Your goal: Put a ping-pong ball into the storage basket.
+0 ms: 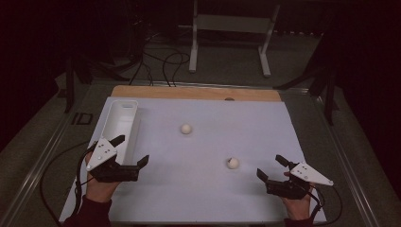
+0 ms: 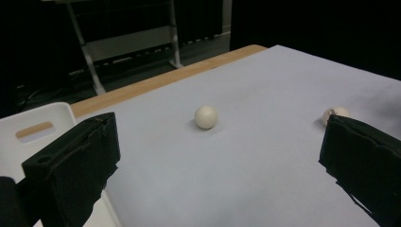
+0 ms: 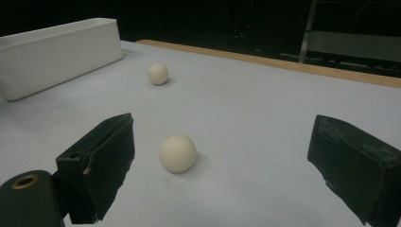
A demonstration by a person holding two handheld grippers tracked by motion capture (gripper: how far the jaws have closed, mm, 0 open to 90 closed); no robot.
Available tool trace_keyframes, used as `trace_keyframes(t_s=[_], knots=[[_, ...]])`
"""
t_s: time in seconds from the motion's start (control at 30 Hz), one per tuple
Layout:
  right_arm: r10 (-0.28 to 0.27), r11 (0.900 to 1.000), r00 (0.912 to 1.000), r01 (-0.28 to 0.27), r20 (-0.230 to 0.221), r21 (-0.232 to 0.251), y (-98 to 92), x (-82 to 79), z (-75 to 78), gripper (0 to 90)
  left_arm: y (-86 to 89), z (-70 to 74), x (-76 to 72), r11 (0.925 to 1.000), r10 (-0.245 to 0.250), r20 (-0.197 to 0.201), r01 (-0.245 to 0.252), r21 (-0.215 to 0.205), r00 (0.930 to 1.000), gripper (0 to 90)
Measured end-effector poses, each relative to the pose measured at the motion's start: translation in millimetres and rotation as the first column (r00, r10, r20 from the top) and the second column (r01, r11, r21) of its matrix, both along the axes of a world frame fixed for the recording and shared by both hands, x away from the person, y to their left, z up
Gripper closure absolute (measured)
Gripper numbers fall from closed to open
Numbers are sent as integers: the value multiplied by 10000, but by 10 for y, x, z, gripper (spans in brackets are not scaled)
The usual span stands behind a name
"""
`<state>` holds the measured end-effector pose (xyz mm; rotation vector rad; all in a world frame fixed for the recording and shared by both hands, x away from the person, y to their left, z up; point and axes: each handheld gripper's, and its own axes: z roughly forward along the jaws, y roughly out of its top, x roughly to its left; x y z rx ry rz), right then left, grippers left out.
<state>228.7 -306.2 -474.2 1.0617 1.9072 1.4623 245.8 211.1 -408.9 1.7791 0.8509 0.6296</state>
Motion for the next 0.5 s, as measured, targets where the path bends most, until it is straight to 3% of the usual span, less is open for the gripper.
trace_keyframes(t_s=[0.3,0.5], knots=[[-2,10000,10000,2,19,12,4,1,-4,80,-101,28,53,9991,-247,-185,253,339,9995,0],[-16,10000,10000,16,27,11,2,-1,-4,80,-137,43,75,9985,-412,-206,419,348,9989,0]])
